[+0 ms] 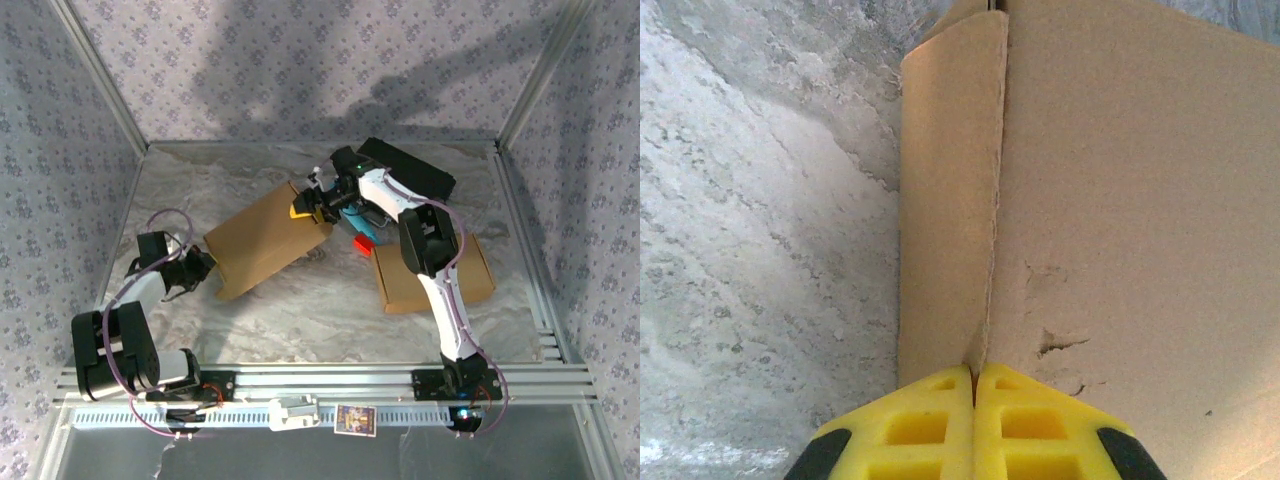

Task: Fold the paper box

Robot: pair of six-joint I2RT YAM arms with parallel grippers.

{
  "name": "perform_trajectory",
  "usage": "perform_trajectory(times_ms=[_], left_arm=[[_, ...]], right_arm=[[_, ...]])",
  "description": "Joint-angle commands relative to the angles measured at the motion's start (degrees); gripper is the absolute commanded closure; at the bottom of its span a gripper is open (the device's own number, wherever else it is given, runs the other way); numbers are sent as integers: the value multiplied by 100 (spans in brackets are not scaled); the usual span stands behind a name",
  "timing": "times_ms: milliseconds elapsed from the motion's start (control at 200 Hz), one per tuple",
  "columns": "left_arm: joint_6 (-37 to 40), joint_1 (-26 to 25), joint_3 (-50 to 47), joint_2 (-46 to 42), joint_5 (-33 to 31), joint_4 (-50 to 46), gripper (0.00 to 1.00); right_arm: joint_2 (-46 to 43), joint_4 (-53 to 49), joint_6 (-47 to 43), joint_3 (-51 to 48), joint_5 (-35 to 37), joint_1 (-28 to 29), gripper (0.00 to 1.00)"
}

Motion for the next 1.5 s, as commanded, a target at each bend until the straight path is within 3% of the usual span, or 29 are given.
perform_trajectory(times_ms=[0, 80, 275, 380, 510, 695, 810, 919, 979, 1054, 1224, 1339, 1499], left_arm=[[134, 38, -98, 256, -508, -642, 100], [126, 44, -40, 249, -499, -656, 98], [-157, 43, 409, -291, -590, -828, 75], [-476, 38, 1020, -242, -430, -847, 68], [-591, -228, 2057, -83, -504, -1106, 59], [1036, -1490, 4033, -12, -1442, -2185, 62], [2726, -2511, 4749, -51, -1681, -2747, 62], [4244, -3452, 4896, -398, -2033, -3400, 61], [4998, -3882, 4735, -727, -1867, -3592, 59], [5717, -4388, 4446, -1135, -1892, -3819, 47], [6782, -4729, 4230, -1431, -1770, -4762, 37], [7350, -5110, 4144, -1274, -2450, -5254, 35], [7631, -5200, 3688, -1181, -2908, -4729, 33]], right_arm=[[59, 325, 379, 39, -373, 37, 27], [13, 482, 578, -31, -499, 70, 30], [-408, 1245, 1564, -687, -473, 40, 40], [-638, 1647, 2493, -1105, -426, -54, 46], [-918, 1647, 3413, -1375, -346, -125, 46], [-1279, 726, 4595, -1608, -255, -148, 44], [-1811, 687, 5461, -2344, -152, -200, 43], [-2350, 725, 6127, -3074, -127, -341, 46], [-2560, 346, 6098, -3268, -76, -425, 47], [-2781, 126, 6107, -3551, -96, -479, 48], [-3035, -114, 6164, -4114, -142, -566, 52], [-3033, -302, 6053, -4305, -201, -601, 53], [-2894, -667, 5795, -4222, -242, -623, 53]])
